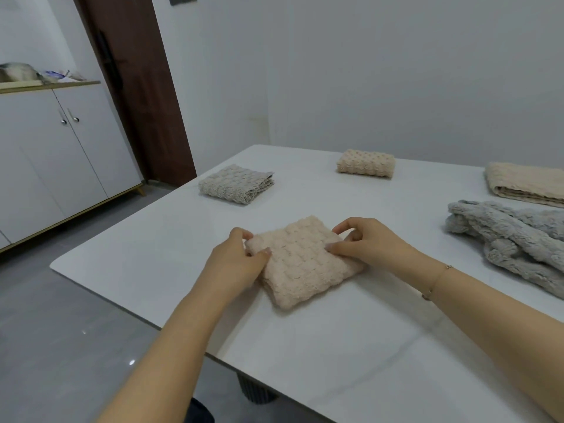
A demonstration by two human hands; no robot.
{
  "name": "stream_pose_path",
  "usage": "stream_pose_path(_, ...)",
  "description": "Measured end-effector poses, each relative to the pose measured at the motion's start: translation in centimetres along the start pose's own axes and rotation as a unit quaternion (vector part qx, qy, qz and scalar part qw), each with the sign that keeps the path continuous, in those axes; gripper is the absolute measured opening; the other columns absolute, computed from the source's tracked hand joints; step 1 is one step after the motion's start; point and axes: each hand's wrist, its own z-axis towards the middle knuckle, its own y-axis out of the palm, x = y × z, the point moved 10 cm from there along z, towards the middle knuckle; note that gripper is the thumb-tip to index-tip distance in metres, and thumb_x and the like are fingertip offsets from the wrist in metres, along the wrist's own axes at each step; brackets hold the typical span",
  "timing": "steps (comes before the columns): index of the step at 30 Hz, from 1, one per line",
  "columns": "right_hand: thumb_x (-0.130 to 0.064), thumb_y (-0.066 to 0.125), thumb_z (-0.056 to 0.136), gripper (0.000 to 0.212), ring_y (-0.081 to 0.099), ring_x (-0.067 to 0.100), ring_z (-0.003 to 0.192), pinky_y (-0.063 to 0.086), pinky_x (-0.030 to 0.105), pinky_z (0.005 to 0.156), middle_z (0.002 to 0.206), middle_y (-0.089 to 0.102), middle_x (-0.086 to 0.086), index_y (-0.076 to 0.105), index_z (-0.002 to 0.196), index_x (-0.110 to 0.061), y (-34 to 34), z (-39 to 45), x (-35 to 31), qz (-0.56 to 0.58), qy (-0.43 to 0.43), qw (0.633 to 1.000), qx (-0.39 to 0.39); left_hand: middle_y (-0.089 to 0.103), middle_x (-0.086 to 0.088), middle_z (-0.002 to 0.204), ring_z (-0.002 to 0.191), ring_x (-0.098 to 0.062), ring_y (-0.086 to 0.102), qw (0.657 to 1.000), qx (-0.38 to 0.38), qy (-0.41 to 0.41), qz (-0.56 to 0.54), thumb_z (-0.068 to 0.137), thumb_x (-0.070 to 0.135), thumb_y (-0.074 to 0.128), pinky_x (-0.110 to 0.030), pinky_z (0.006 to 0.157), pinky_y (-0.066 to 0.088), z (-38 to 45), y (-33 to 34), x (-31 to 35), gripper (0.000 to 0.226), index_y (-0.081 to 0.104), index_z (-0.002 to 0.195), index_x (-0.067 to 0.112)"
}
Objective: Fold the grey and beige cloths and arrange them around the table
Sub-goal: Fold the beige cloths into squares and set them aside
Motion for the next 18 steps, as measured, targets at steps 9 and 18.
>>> stream_pose_path(9, -0.031, 0.067, 0.085, 0.026, 0.059, 0.000, 0.061, 0.045, 0.013, 0.066, 0.071, 0.074, 0.000, 0.059, 0.105, -0.019, 0.3, -9.5, 0.7, 0.097, 0.021, 0.993, -0.067, 0.067, -0.001, 0.103, 0.083, -0.010, 0.060, 0.990, -0.105, 0.058, -0.077, 0.090, 0.031, 0.062, -0.020, 0.069, 0.044, 1.3, 4.4, 4.3, 0.041, 0.049, 0.128, 0.024)
stream_pose_path(18, -0.040, 0.068, 0.078, 0.020, 0.062, 0.009, 0.085, 0.049, 0.033, 0.082, 0.092, 0.067, -0.014, 0.065, 0.095, -0.029, -4.7, -9.4, 2.5, 0.038, -0.033, 0.995, 0.081, 0.059, -0.003, 0.080, 0.077, -0.019, 0.056, 0.984, -0.085, 0.108, 0.112, 0.087, 0.046, 0.060, -0.032, 0.068, 0.040, 0.2, 4.8, 5.2, 0.040, 0.061, 0.091, 0.007)
